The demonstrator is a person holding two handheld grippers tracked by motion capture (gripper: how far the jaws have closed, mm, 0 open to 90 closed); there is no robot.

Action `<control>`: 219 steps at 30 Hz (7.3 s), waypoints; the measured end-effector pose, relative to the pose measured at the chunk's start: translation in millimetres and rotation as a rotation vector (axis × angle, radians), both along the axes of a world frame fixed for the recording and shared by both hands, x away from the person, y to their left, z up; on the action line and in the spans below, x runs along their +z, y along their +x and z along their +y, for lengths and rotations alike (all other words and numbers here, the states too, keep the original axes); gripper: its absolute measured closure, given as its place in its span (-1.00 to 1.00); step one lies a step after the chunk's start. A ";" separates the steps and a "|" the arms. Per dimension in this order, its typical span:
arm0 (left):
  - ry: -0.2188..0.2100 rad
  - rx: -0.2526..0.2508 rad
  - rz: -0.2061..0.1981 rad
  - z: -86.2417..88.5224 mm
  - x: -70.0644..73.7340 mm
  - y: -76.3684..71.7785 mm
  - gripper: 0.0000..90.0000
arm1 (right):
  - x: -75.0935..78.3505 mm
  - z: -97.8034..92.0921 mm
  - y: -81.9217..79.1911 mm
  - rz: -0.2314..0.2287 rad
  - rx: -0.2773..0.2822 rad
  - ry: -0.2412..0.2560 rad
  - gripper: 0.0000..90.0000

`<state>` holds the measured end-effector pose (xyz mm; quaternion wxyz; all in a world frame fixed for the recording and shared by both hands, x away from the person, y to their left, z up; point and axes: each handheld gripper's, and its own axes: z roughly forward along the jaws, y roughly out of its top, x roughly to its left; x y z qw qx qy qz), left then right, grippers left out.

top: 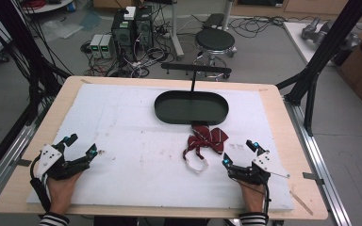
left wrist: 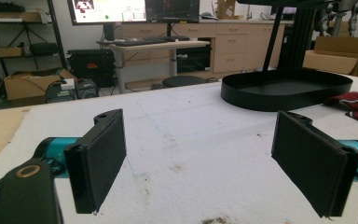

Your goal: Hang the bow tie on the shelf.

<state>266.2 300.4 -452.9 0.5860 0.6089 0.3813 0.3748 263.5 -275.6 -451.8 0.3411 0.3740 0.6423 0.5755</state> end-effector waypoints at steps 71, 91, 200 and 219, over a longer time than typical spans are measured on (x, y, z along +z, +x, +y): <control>0.003 0.003 0.011 -0.6 0.3 1.2 -0.60 | 69.3 62.0 27.5 0.396 0.536 -0.441 -0.43; 0.001 0.004 0.012 -0.6 0.2 1.3 -0.60 | 58.1 97.0 32.2 0.516 0.669 -0.637 0.07; -0.007 0.012 0.019 0.3 0.4 1.6 -0.61 | 88.9 107.2 44.8 0.229 0.454 -0.386 0.93; -0.008 0.011 0.019 0.2 0.3 1.8 -0.61 | 115.0 105.5 51.7 0.045 0.336 -0.191 0.93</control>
